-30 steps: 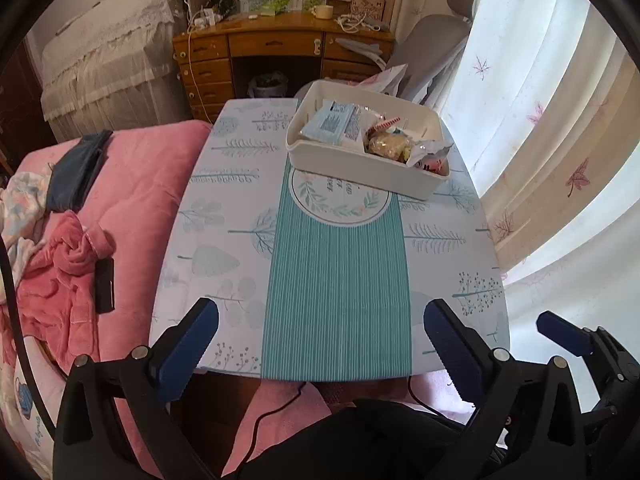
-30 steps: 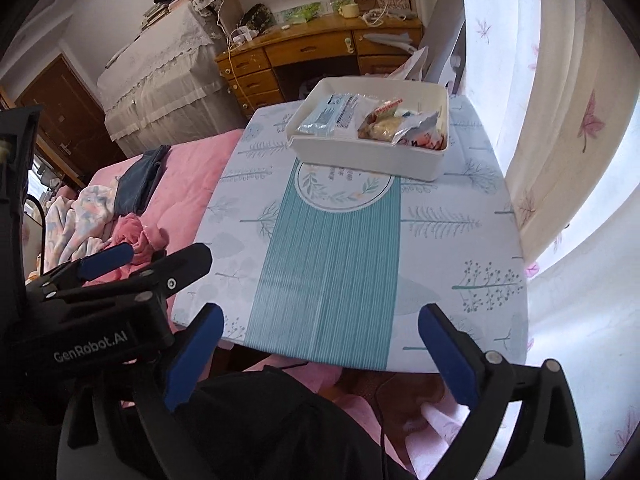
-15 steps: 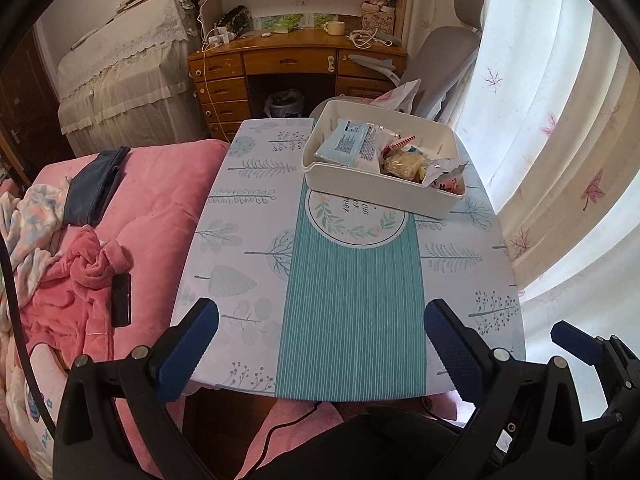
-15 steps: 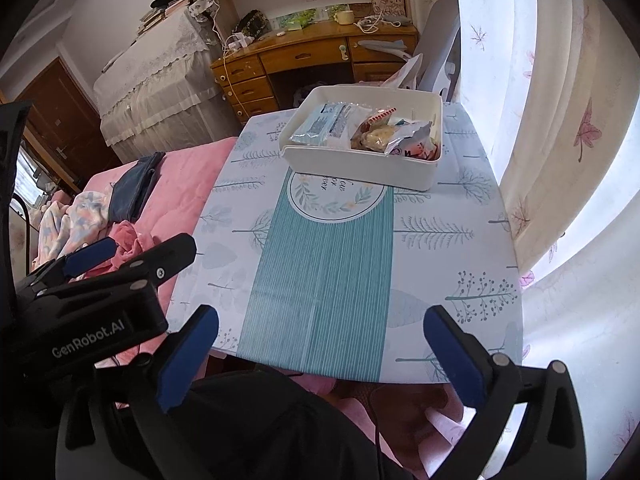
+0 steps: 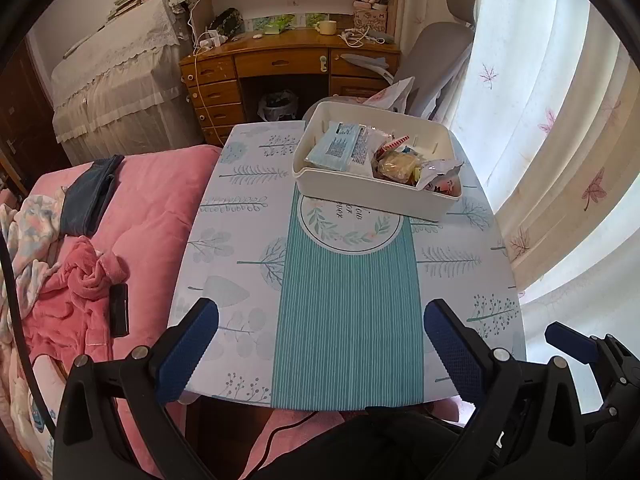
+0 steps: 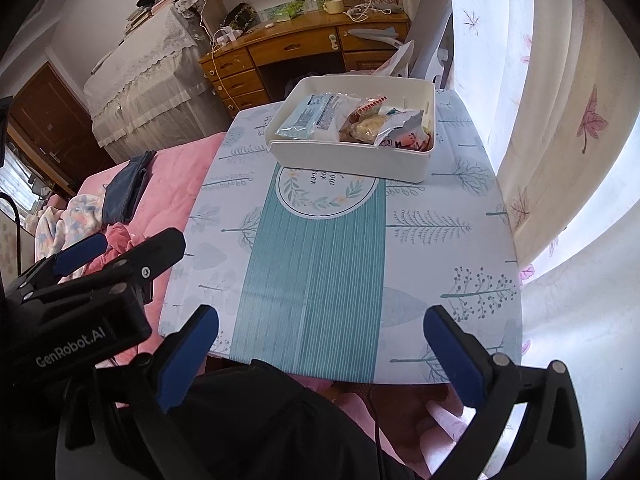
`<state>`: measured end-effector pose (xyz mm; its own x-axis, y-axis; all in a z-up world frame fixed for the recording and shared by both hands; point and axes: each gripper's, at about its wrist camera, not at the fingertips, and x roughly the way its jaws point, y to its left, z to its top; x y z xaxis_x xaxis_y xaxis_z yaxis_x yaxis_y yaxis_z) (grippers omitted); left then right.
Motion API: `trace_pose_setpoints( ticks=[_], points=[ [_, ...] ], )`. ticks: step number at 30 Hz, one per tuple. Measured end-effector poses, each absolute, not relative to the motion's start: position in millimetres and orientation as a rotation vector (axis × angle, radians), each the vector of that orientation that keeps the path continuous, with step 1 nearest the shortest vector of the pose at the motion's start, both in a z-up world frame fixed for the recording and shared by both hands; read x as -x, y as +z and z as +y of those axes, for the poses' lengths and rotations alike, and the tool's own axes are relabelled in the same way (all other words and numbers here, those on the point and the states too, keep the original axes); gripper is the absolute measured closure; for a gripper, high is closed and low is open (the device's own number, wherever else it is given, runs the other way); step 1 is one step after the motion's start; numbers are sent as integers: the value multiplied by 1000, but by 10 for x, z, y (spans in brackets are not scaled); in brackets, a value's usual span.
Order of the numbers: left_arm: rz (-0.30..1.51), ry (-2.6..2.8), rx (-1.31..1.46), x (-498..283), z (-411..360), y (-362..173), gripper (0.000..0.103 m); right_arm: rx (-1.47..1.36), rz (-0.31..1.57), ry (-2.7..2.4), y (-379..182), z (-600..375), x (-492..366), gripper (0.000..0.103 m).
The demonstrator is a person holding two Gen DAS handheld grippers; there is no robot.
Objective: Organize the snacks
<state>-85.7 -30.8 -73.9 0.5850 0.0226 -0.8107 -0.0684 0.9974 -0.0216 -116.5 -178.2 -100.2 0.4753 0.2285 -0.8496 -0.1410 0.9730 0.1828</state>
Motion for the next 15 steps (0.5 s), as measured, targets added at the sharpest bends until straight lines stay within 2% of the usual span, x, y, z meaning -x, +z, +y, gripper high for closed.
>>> trace_pose_setpoints(
  ticks=[15],
  points=[
    [970,39,28,764,-439,-794,1,-114,1085,212,-1084,-1931,1067,0]
  ],
)
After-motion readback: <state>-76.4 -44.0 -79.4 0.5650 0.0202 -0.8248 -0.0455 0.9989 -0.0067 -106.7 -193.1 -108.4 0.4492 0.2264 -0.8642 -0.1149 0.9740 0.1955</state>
